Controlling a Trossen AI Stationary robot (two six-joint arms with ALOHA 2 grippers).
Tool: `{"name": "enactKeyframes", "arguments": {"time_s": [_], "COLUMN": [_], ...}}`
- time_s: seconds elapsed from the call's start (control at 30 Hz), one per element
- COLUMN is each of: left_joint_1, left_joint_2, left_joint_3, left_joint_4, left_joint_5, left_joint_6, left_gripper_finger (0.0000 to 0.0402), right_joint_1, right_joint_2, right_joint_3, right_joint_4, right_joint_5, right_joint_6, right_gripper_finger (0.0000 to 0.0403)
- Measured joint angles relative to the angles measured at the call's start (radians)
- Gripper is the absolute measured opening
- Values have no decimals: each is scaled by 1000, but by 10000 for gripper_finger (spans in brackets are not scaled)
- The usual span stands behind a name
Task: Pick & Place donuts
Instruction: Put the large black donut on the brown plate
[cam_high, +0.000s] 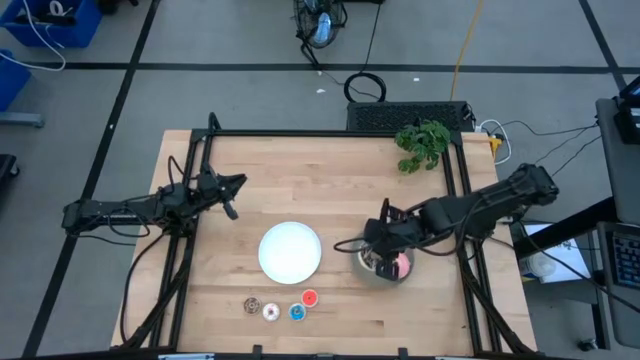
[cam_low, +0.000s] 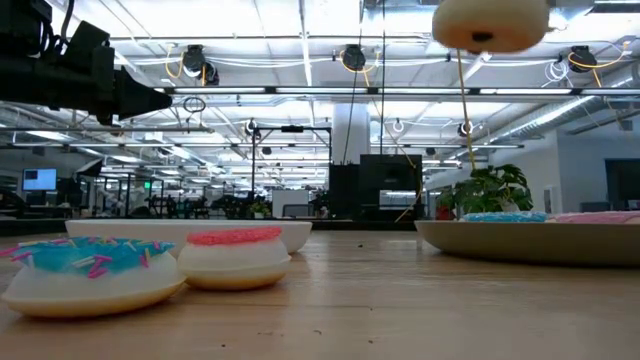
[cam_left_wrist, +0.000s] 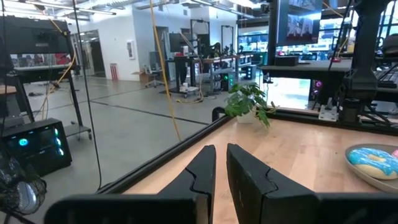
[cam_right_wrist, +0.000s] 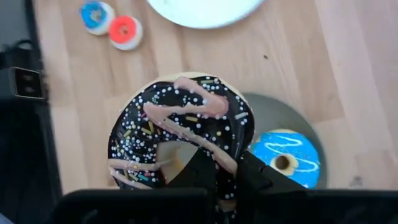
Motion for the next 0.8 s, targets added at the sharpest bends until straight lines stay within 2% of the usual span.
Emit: {"name": "enactKeyframes", "arguments": {"time_s": [0.23, 0.33, 0.57, 0.8], "left_joint_1": [0, 0, 0, 0], "left_joint_2": [0, 0, 0, 0], "left_joint_3": [0, 0, 0, 0], "left_joint_4": [0, 0, 0, 0], "left_joint_5": [0, 0, 0, 0], "left_joint_6": [0, 0, 5, 8], "left_gripper_finger": [44, 44, 44, 44], "right_joint_1": [-51, -76, -113, -97], "right_joint_2": [0, -1, 0, 22], "right_joint_3": [-117, -205, -424, -550], "right_joint_4": [51, 170, 462, 653], "right_joint_5": [-26, -34, -148, -153], "right_joint_6": [-23, -42, -42, 40], "right_gripper_finger": [9, 9, 9, 9]}}
